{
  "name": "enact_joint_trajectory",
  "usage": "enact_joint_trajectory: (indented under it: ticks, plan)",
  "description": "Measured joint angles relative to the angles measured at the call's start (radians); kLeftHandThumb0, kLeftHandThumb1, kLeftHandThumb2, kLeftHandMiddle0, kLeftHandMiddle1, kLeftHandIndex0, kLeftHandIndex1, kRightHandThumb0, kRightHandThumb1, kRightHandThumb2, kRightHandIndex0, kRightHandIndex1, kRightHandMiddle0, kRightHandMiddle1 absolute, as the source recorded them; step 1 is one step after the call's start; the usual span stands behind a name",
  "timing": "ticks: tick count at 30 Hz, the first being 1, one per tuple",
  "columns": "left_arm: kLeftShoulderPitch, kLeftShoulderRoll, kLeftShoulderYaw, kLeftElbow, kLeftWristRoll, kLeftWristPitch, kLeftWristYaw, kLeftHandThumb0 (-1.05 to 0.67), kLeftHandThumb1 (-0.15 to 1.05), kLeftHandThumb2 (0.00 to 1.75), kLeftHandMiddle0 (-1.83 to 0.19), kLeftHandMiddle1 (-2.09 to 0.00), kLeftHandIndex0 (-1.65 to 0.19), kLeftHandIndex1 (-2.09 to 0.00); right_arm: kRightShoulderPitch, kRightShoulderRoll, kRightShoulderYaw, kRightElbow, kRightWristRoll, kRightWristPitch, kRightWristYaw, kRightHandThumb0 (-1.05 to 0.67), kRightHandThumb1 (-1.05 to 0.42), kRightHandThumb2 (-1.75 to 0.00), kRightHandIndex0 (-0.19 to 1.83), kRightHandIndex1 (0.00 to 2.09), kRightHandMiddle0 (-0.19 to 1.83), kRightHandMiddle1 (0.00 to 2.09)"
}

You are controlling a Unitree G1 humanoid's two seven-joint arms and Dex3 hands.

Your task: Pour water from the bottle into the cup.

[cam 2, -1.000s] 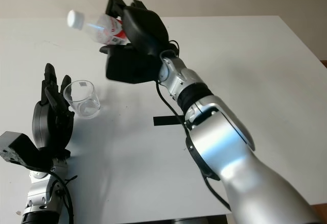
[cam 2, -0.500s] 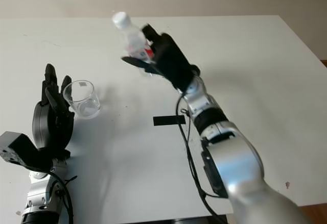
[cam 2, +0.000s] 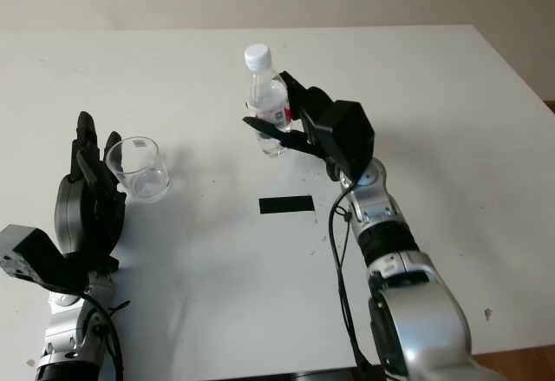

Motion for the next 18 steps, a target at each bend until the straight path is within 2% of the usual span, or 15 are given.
enact_joint_trajectory:
  ticks: [12,18]
  plan:
    - [0.028,0.002,0.009,-0.034,-0.019,0.020,-0.016,-0.87,1.05,0.83,0.19,-0.29,0.14,0.00,0.145,0.000,0.000,-0.290,0.043,0.173,0.022,-0.39,-1.05,-0.39,0.88,2.09,0.43,2.09]
    - [0.056,0.004,0.017,-0.069,-0.027,0.037,-0.019,-0.86,1.05,0.83,0.19,-0.31,0.13,0.00,0.256,0.000,-0.001,-0.470,0.083,0.335,0.027,-0.40,-1.05,-0.39,0.71,2.09,0.20,2.09]
